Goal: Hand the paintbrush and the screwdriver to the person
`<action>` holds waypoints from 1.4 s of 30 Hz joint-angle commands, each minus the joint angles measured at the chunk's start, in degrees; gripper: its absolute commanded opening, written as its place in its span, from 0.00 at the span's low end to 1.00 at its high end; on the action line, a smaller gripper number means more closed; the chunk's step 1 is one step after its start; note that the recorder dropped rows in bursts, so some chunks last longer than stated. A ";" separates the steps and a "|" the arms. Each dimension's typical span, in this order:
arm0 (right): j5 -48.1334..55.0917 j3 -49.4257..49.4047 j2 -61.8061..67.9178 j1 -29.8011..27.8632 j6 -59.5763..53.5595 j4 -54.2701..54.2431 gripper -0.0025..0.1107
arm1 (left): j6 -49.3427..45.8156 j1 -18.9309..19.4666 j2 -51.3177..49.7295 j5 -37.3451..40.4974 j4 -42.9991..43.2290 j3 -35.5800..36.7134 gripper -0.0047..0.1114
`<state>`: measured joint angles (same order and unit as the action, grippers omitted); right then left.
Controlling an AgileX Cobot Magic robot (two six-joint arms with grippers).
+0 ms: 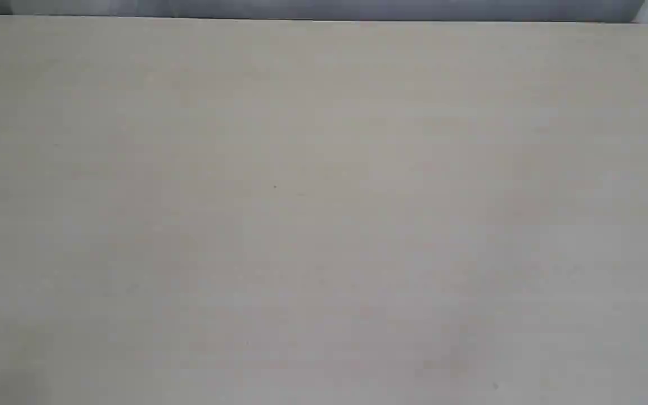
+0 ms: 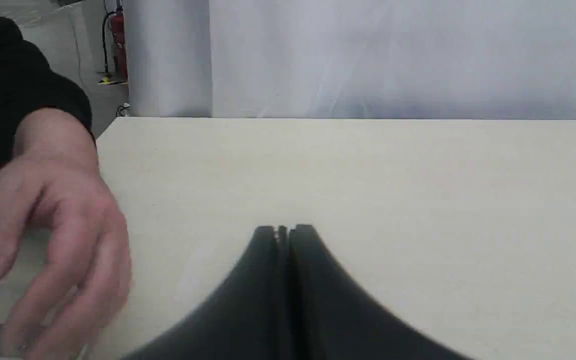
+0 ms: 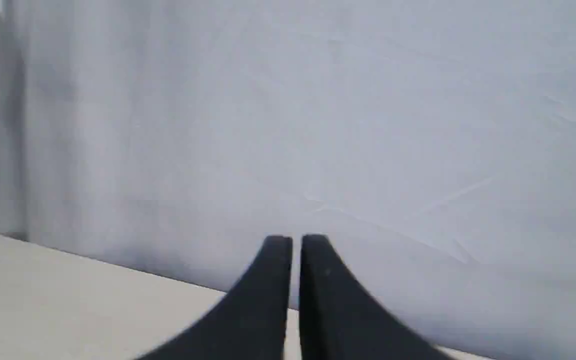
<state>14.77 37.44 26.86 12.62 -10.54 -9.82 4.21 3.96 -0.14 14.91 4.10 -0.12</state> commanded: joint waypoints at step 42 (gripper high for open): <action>-13.25 -37.44 -24.82 -16.49 5.64 6.30 0.06 | 0.12 -0.32 0.14 -0.70 -0.05 0.12 0.04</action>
<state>2.22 0.18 2.35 -3.79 -7.76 -7.14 4.21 3.96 -0.14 14.91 4.10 -0.12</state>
